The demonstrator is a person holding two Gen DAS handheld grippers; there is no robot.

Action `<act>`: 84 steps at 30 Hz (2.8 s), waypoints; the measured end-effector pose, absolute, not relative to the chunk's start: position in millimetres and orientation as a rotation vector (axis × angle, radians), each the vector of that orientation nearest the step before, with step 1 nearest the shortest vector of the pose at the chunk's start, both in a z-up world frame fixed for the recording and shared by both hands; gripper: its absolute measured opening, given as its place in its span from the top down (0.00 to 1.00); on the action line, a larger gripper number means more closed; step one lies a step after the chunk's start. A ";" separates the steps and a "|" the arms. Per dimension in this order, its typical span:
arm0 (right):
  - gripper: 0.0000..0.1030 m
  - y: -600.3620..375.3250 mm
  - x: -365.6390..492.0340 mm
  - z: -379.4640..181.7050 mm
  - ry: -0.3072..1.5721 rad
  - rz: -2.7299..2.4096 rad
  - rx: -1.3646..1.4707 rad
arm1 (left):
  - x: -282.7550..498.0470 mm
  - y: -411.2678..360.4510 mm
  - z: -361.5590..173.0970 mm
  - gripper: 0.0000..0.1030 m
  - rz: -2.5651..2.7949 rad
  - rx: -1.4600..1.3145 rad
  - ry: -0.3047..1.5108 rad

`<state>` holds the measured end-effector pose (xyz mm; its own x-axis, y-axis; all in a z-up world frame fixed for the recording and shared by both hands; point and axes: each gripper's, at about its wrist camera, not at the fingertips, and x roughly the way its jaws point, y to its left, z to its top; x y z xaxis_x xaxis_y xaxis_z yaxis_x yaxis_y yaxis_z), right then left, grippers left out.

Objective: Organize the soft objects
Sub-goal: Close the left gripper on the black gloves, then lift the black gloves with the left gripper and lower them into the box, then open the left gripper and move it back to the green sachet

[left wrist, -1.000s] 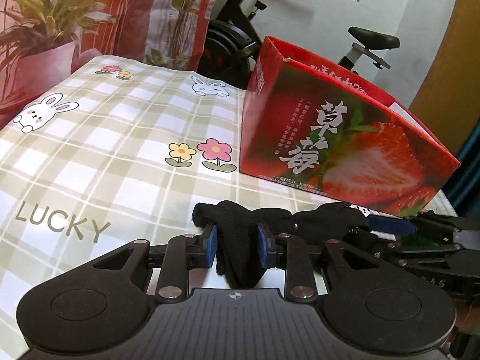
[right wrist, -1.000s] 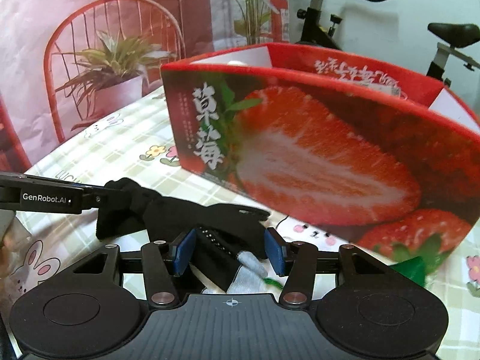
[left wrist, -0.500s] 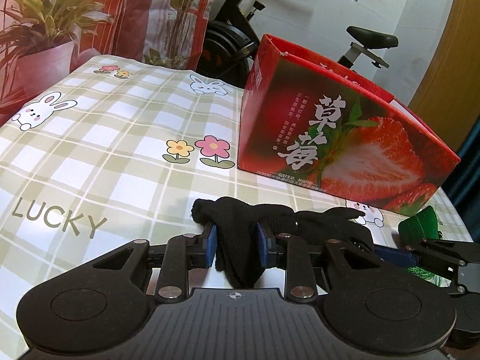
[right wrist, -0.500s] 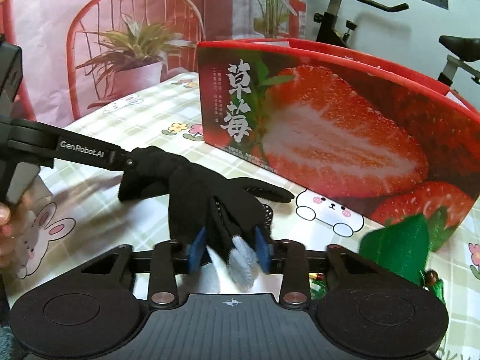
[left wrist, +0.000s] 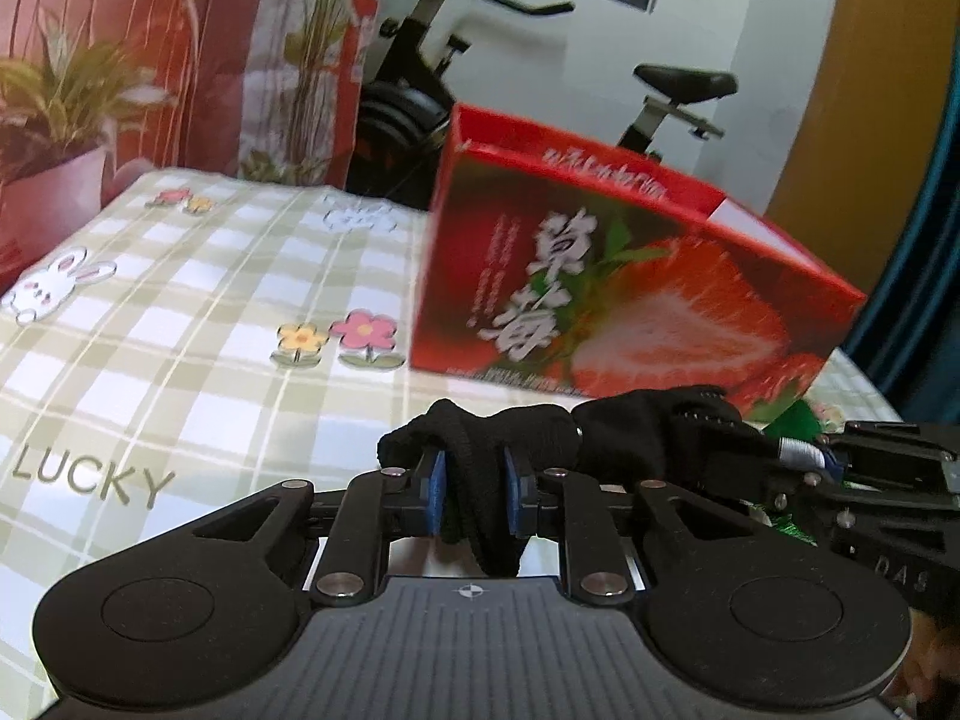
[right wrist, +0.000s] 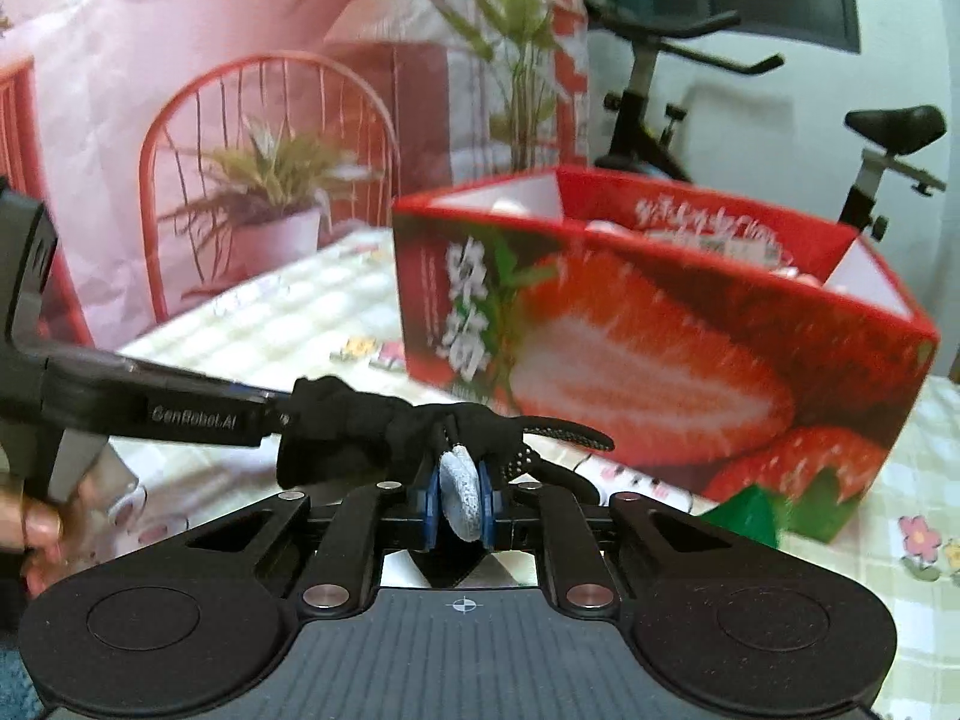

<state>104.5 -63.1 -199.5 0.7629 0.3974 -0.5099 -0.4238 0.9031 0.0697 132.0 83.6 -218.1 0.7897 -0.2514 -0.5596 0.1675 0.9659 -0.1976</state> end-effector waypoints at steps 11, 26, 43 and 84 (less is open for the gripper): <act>0.89 -78.8 93.2 -171.2 0.445 0.400 -0.031 | 116.1 70.0 -189.7 0.81 -0.263 -0.129 0.526; 0.89 -120.0 108.8 -109.6 0.265 0.335 0.018 | 139.2 34.8 -108.6 0.81 -0.336 -0.042 0.338; 0.89 -136.5 234.7 -96.2 0.342 0.275 -0.032 | 260.4 9.6 -89.1 0.82 -0.306 -0.022 0.406; 0.72 -174.6 148.2 -130.8 0.473 0.276 -0.033 | 203.4 10.9 -124.6 0.42 -0.442 0.030 0.554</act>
